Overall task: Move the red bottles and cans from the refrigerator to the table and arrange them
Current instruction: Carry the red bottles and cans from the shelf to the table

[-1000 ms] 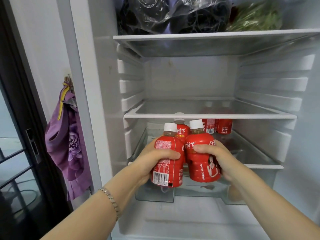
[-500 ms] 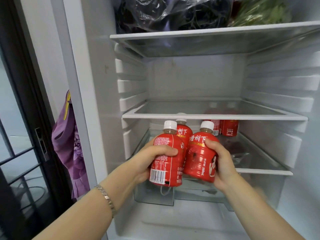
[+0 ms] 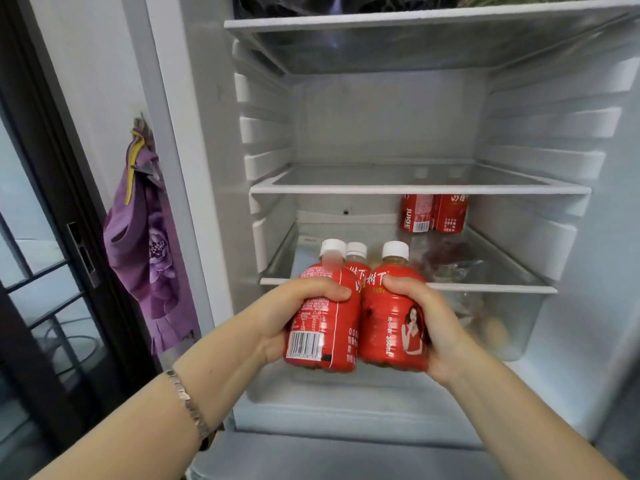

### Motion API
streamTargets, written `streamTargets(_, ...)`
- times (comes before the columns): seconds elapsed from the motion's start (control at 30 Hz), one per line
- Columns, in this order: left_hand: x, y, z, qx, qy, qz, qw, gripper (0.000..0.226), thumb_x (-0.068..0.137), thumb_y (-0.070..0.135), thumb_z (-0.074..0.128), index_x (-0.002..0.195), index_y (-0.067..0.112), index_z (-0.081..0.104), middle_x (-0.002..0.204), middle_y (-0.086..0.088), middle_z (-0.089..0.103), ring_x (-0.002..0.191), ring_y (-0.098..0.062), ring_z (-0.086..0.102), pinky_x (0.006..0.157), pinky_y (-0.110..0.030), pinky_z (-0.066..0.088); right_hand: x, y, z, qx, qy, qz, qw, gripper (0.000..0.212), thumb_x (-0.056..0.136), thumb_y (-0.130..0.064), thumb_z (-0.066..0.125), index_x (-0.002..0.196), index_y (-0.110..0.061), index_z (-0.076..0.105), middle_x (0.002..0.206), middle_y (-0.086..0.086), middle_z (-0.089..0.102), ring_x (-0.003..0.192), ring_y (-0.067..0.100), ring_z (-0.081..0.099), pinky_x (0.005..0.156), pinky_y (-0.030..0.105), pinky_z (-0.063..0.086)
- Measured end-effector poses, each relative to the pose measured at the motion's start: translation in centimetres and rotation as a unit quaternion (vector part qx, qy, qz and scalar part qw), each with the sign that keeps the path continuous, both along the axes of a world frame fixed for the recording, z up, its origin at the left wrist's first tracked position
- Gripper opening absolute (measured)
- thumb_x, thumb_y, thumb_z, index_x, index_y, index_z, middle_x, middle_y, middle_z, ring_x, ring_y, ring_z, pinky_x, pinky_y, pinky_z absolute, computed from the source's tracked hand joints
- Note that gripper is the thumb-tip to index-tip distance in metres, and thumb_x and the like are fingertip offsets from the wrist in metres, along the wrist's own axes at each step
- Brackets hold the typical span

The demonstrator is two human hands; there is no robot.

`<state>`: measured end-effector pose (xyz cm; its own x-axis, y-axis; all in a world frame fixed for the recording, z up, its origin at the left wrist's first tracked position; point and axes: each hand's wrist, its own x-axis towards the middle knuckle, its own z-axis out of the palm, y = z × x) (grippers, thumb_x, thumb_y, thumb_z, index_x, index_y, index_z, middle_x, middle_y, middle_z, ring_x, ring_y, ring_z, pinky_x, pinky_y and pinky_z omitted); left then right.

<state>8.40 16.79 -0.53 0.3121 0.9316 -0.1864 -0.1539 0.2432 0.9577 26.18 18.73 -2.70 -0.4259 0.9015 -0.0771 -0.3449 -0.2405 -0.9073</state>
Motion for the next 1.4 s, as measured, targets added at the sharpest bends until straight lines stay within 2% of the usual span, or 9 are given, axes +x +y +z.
streamTargets(0.2, -0.7, -4.0, -1.8, 0.085, 0.003, 0.011, 0.996, 0.075, 0.042, 0.015, 0.076, 0.114, 0.012, 0.056, 0.095, -0.012, 0.07, 0.081, -0.026, 0.069, 0.067, -0.039, 0.057, -0.3, -4.3, -1.0, 0.062, -0.04, -0.071, 0.995, 0.044, 0.052, -0.023, 0.074, 0.093, -0.012, 0.067, 0.077, 0.009, 0.074, 0.066, 0.022, 0.071, 0.058, 0.033, 0.056)
streamTargets(0.37, -1.0, -8.1, -2.1, 0.165, 0.014, 0.05, 0.985, 0.075, 0.041, 0.015, 0.076, 0.113, 0.022, 0.055, 0.096, -0.007, 0.07, 0.088, -0.025, 0.067, 0.077, -0.043, 0.054, -0.1, -7.8, -0.5, 0.177, -0.036, -0.073, 0.981, 0.064, 0.039, -0.034, 0.076, 0.1, -0.02, 0.064, 0.084, 0.002, 0.074, 0.075, 0.019, 0.072, 0.058, 0.03, 0.056)
streamTargets(0.57, -1.5, -14.6, -2.8, 0.175, 0.02, 0.166, 0.97, 0.072, 0.039, 0.012, 0.076, 0.108, 0.023, 0.056, 0.091, -0.005, 0.071, 0.083, -0.022, 0.068, 0.072, -0.035, 0.057, -1.6, -10.0, -1.1, 0.194, -0.047, 0.044, 0.979, 0.081, 0.03, -0.037, 0.083, 0.107, -0.023, 0.061, 0.09, 0.001, 0.074, 0.081, 0.02, 0.072, 0.066, 0.035, 0.056)
streamTargets(0.67, -1.1, -18.4, -4.0, 0.159, 0.025, 0.234, 0.959, 0.078, 0.037, 0.013, 0.077, 0.111, 0.022, 0.055, 0.092, -0.006, 0.07, 0.083, -0.023, 0.068, 0.073, -0.039, 0.057, -2.5, -11.1, -2.4, 0.184, -0.042, 0.101, 0.977, 0.074, 0.037, -0.033, 0.078, 0.108, -0.02, 0.06, 0.091, 0.003, 0.074, 0.082, 0.021, 0.072, 0.064, 0.032, 0.057)
streamTargets(0.9, 3.1, -30.9, -7.3, 0.09, 0.031, 0.465, 0.88, 0.091, 0.033, 0.014, 0.078, 0.12, 0.023, 0.052, 0.101, -0.012, 0.068, 0.091, -0.03, 0.067, 0.08, -0.046, 0.056, -4.0, -17.5, -4.8, 0.155, -0.028, 0.33, 0.931, 0.068, 0.037, -0.029, 0.077, 0.102, -0.019, 0.061, 0.088, 0.006, 0.074, 0.079, 0.025, 0.071, 0.066, 0.037, 0.059)
streamTargets(0.93, 4.4, -35.0, -7.6, 0.076, 0.031, 0.517, 0.852, 0.093, 0.034, 0.014, 0.079, 0.122, 0.023, 0.051, 0.103, -0.013, 0.068, 0.092, -0.031, 0.067, 0.082, -0.048, 0.055, -4.7, -20.4, -5.3, 0.139, -0.032, 0.383, 0.913, 0.067, 0.036, -0.029, 0.077, 0.101, -0.019, 0.062, 0.087, 0.006, 0.074, 0.078, 0.026, 0.071, 0.067, 0.038, 0.06)
streamTargets(1.0, 5.0, -37.7, -8.2, 0.053, 0.018, 0.534, 0.844, 0.092, 0.036, 0.013, 0.079, 0.123, 0.024, 0.051, 0.106, -0.015, 0.067, 0.095, -0.034, 0.066, 0.084, -0.052, 0.054, -5.1, -22.4, -5.8, 0.13, -0.033, 0.403, 0.905, 0.068, 0.035, -0.029, 0.078, 0.1, -0.018, 0.062, 0.086, 0.006, 0.073, 0.079, 0.026, 0.07, 0.07, 0.041, 0.059)
streamTargets(1.2, 11.7, -54.3, -8.8, 0.033, 0.064, 0.704, 0.707, 0.088, 0.036, 0.018, 0.077, 0.121, 0.022, 0.051, 0.102, -0.011, 0.068, 0.091, -0.029, 0.068, 0.079, -0.044, 0.055, -5.9, -37.7, -7.3, 0.094, -0.005, 0.599, 0.795, 0.071, 0.038, -0.029, 0.077, 0.106, -0.015, 0.06, 0.085, 0.005, 0.073, 0.075, 0.021, 0.072, 0.062, 0.033, 0.057)
streamTargets(1.4, 21.9, -70.2, -9.8, 0.001, 0.067, 0.815, 0.575, 0.082, 0.04, 0.023, 0.078, 0.117, 0.029, 0.05, 0.108, -0.005, 0.068, 0.098, -0.025, 0.068, 0.079, -0.038, 0.057, -2.3, -54.6, -8.1, 0.121, -0.026, 0.739, 0.662, 0.086, 0.038, -0.038, 0.077, 0.119, -0.025, 0.05, 0.105, 0.005, 0.069, 0.094, 0.025, 0.069, 0.077, 0.04, 0.058)
